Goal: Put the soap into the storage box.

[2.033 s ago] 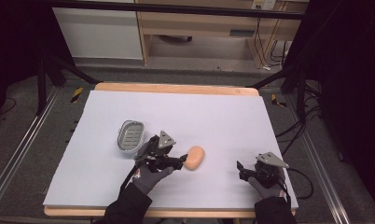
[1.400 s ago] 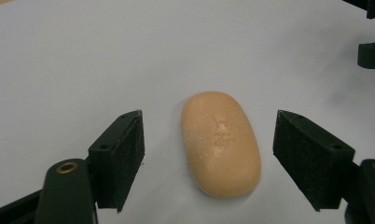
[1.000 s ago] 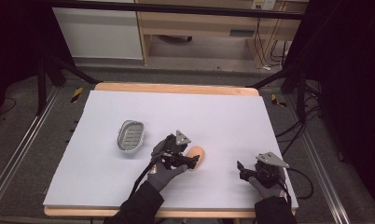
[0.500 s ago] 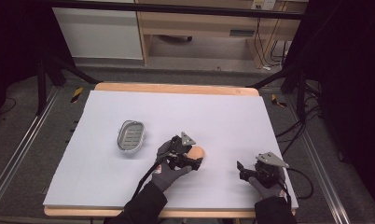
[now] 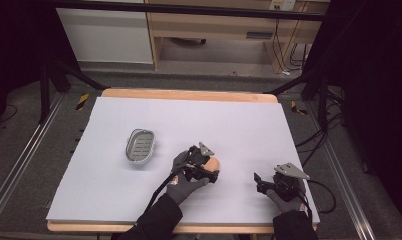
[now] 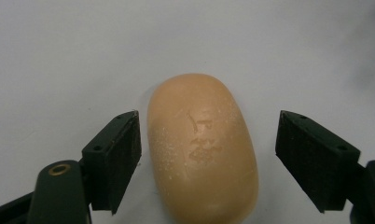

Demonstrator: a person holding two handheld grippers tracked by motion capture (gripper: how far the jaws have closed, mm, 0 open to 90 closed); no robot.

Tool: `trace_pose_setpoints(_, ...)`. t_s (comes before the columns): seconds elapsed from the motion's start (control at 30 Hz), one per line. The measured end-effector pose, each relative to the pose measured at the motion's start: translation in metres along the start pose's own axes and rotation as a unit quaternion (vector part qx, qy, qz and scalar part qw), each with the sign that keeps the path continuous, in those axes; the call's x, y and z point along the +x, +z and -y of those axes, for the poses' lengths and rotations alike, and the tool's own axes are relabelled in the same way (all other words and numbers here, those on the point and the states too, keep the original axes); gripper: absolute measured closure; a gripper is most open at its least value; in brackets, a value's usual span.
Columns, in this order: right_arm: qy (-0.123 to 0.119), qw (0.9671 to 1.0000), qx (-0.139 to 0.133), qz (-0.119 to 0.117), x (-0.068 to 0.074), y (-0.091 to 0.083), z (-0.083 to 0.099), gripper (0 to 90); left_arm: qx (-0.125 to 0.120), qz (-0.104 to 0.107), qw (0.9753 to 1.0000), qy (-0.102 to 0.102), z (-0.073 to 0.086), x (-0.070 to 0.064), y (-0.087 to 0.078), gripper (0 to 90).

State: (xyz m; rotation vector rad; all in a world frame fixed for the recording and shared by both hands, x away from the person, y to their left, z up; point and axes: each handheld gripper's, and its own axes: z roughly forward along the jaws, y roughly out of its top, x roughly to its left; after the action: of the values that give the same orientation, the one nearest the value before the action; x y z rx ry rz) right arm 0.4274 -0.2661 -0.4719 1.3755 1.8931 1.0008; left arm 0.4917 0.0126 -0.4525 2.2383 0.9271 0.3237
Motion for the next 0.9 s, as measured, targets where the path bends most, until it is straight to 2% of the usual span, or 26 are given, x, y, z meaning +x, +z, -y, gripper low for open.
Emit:
trace_pose_setpoints(0.67, -0.002, 1.0, 0.003, -0.004, 0.0, 0.001, 0.0, 12.1, 0.032, -0.005, 0.9995, -0.004, 0.001, 0.003, 0.022, 26.2)
trace_pose_setpoints(0.9, 0.002, 1.0, 0.003, -0.004, -0.001, 0.001, 0.001, 12.3, 0.033, -0.008, 0.9994, -0.006, 0.001, 0.003, 0.025, 26.8)
